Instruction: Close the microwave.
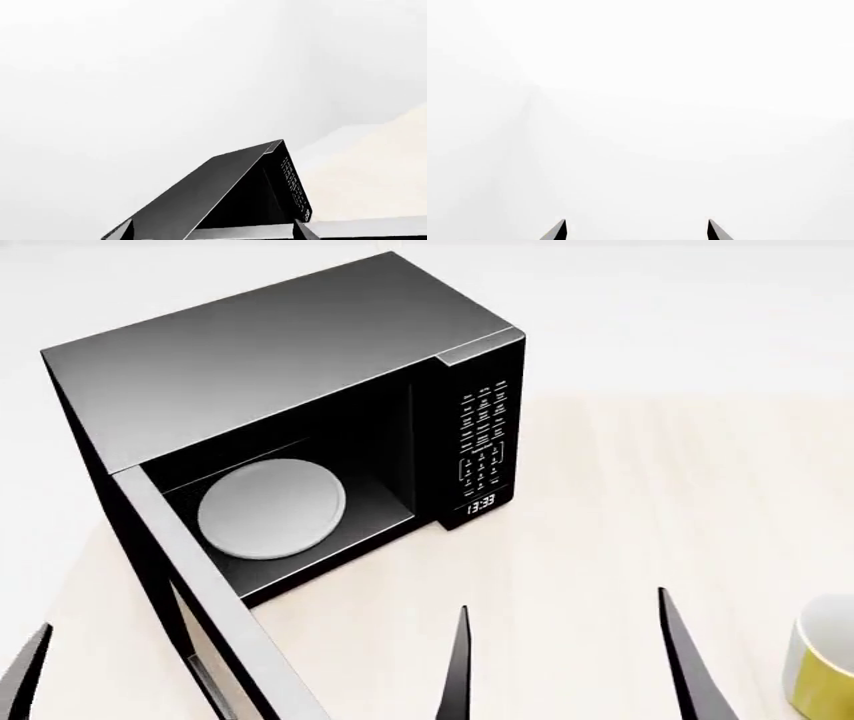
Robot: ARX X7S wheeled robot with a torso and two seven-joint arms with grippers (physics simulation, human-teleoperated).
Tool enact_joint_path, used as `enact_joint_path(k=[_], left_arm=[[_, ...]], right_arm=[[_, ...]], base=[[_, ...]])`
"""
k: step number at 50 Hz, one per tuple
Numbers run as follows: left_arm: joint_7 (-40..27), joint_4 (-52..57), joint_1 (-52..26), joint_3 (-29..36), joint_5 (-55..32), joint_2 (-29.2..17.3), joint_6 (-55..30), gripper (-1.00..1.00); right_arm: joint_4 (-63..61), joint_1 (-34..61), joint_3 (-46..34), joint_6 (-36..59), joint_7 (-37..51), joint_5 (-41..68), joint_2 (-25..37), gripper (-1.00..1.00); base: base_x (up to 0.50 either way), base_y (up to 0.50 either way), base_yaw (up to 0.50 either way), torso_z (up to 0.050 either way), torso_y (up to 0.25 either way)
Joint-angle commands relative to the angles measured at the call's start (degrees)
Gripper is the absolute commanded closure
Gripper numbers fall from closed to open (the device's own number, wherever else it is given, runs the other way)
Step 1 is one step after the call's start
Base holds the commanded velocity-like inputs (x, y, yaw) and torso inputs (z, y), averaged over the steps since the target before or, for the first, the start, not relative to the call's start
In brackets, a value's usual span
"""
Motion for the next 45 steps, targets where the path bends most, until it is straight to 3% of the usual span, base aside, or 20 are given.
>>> enact_joint_path(k=[1, 8, 16, 34, 45], left_arm=[[13.1, -5.2, 0.6, 3.9, -0.7, -8.1, -1.1, -1.00], [18.9, -7.3, 1.4, 12.6, 5.2, -8.8, 0.9, -1.00], [20.9, -10.2, -1.3, 17.1, 7.9, -7.0, 1.9, -1.00], [21.1, -19.4, -9.3, 21.9, 11.3, 0.6, 5.1, -1.00], [21.4, -22.5, -10.2, 23.4, 12.7, 2.2, 7.2, -1.00]], right_arm=[[0.3, 0.1, 0.2, 0.3, -0.3, -0.5, -0.3, -1.00], [0.8, 0.1, -0.2, -0.1, -0.2, -0.3, -0.1, -1.00], [1.1, 0.2, -0.5, -0.2, 0.0, -0.2, 0.1, -1.00], [1.2, 0.1, -1.0, 0.3, 0.3, 0.5, 0.6, -1.00], [1.8, 0.3, -1.3, 0.0, 0.7, 0.5, 0.9, -1.00]], base=[[0.00, 0.00, 0.00, 0.000, 0.000], [0.00, 0.00, 0.00, 0.000, 0.000], [0.00, 0.00, 0.00, 0.000, 0.000], [0.00, 0.00, 0.00, 0.000, 0.000], [0.00, 0.00, 0.00, 0.000, 0.000]])
